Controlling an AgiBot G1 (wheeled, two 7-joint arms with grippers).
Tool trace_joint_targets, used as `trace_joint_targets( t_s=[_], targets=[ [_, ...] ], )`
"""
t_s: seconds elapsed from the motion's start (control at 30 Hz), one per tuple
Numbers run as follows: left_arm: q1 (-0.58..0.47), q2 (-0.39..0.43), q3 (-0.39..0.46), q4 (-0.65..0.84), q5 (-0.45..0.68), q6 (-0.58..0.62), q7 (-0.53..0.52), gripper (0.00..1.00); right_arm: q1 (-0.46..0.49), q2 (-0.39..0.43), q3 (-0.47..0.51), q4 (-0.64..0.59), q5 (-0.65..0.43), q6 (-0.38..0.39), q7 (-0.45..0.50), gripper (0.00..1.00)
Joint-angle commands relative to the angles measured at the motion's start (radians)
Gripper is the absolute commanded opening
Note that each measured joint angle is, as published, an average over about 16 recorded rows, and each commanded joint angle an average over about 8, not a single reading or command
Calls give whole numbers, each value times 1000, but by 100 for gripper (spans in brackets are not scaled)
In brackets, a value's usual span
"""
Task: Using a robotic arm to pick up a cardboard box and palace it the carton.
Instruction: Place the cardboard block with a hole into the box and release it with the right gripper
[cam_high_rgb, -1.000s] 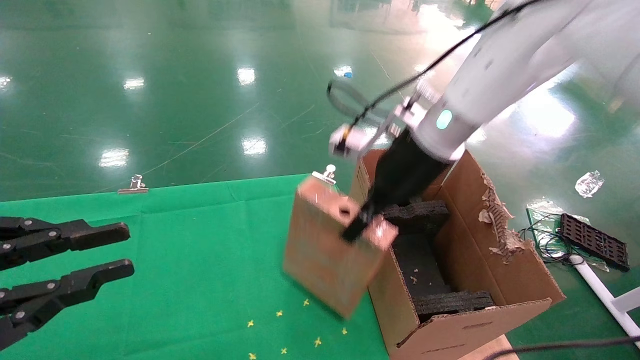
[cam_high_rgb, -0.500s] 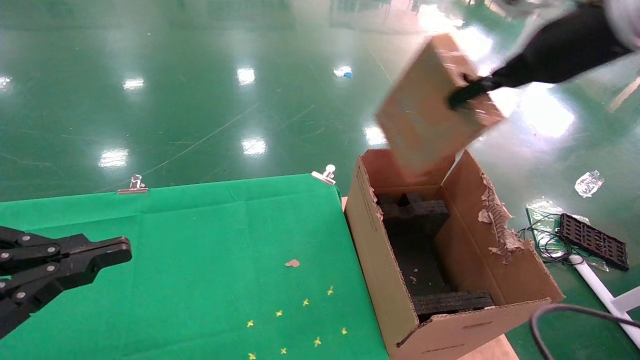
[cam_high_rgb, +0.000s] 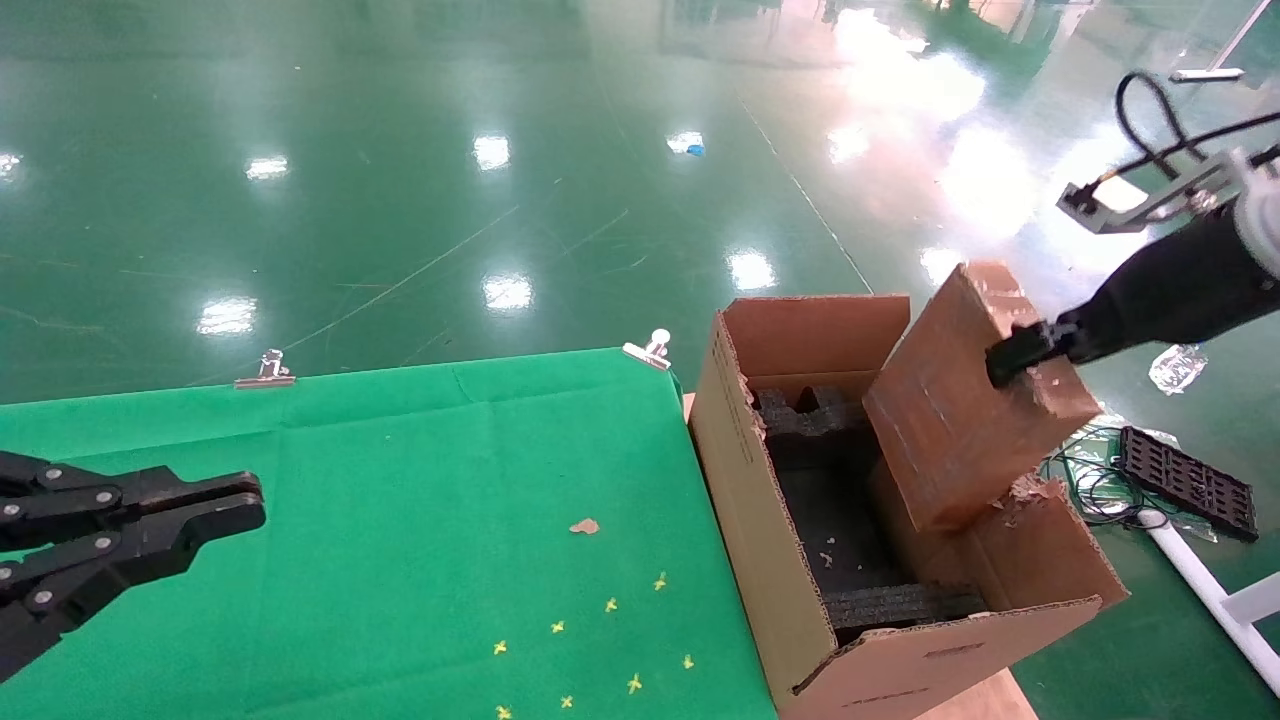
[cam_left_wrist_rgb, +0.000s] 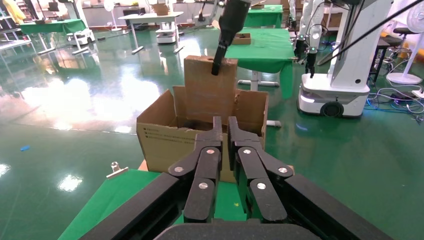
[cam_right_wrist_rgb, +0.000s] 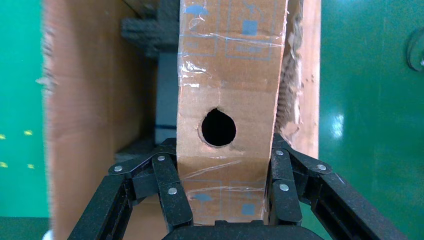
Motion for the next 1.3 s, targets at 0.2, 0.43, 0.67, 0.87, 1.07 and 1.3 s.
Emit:
trace_joint_targets(
  t_s=[0.2,0.43,0.67,0.87,1.07,1.3],
  targets=[
    [0,0,0,0,0,0,0,100,-76,-6,-20,-20,-20,31,12,0],
    [0,0,1,0,-1,0,0,100,-135,-15,-30,-40,-28,70,17,0],
    [0,-1,1,0,-1,-1,1,100,-232,-23,-18,-61,0,135,13,0],
    [0,-1,2,0,-1,-1,1,100,-328,-42,-8,-90,22,202,-1,0],
    [0,-1,2,0,-1,-1,1,100,-421,-61,12,-115,55,285,-41,0],
    [-1,-1,2,0,-2,-1,1,100,-488,-78,33,-146,89,335,-99,14]
  ],
)
